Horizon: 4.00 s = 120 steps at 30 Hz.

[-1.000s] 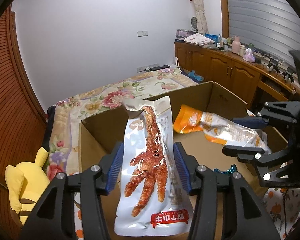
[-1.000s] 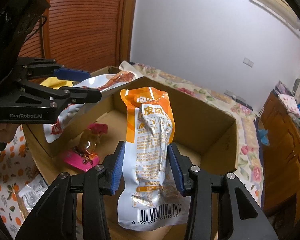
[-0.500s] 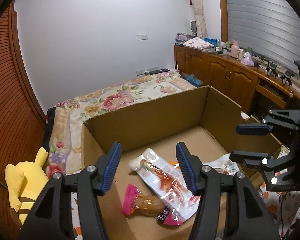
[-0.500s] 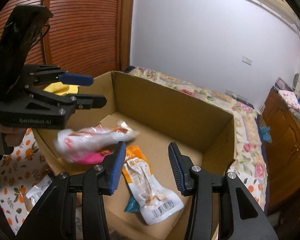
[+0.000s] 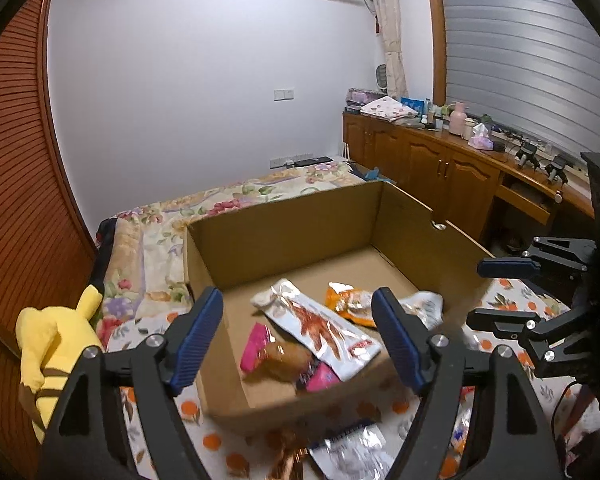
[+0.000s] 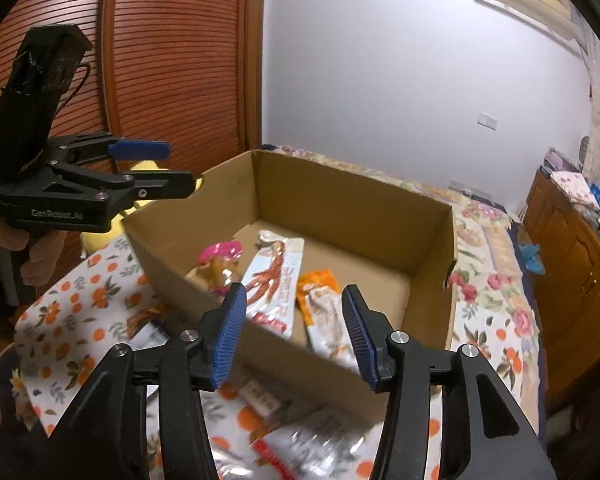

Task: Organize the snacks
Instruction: 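Move both tools back over the remaining snacks on the table, then lower the right tool onto the silver-orange pouch while the left tool reaches the blue-topped silver packet, then close the right tool on the silver-orange pouch while the left tool grips the silver packet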

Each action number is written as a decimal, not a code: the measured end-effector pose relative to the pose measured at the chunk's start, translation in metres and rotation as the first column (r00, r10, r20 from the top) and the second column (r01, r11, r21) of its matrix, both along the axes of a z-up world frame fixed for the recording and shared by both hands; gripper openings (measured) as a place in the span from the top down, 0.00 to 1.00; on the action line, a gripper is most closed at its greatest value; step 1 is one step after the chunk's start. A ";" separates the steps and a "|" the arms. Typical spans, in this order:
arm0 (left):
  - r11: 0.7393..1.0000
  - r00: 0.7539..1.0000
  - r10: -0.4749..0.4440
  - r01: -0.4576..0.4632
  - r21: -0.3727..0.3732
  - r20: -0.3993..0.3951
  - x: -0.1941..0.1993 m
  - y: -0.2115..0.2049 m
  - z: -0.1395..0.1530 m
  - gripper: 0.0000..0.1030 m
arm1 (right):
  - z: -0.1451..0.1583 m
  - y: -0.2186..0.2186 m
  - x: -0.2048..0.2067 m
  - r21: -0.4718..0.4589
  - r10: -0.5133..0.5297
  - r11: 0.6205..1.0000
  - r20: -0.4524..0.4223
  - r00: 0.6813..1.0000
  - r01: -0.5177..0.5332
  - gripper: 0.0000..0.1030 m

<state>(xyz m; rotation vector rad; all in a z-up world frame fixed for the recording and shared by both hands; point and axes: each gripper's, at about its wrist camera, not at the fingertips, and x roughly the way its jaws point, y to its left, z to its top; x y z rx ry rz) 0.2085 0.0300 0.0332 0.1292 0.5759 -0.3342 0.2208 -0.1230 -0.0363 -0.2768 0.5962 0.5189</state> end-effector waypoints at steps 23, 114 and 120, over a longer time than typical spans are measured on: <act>1.000 0.993 0.013 -0.013 -0.008 -0.114 -0.087 0.003 -0.069 0.24 | -0.078 -0.010 -0.083 0.013 -0.091 0.995 -0.150 0.984 0.094 0.39; 1.000 0.988 0.013 -0.014 -0.007 -0.156 -0.092 -0.028 -0.093 0.39 | -0.125 0.002 -0.101 -0.085 -0.103 0.993 -0.218 0.970 0.086 0.62; 1.000 0.988 0.008 -0.010 -0.013 -0.154 -0.093 -0.030 -0.092 0.39 | -0.123 -0.001 -0.100 -0.069 -0.101 0.994 -0.215 0.971 0.089 0.64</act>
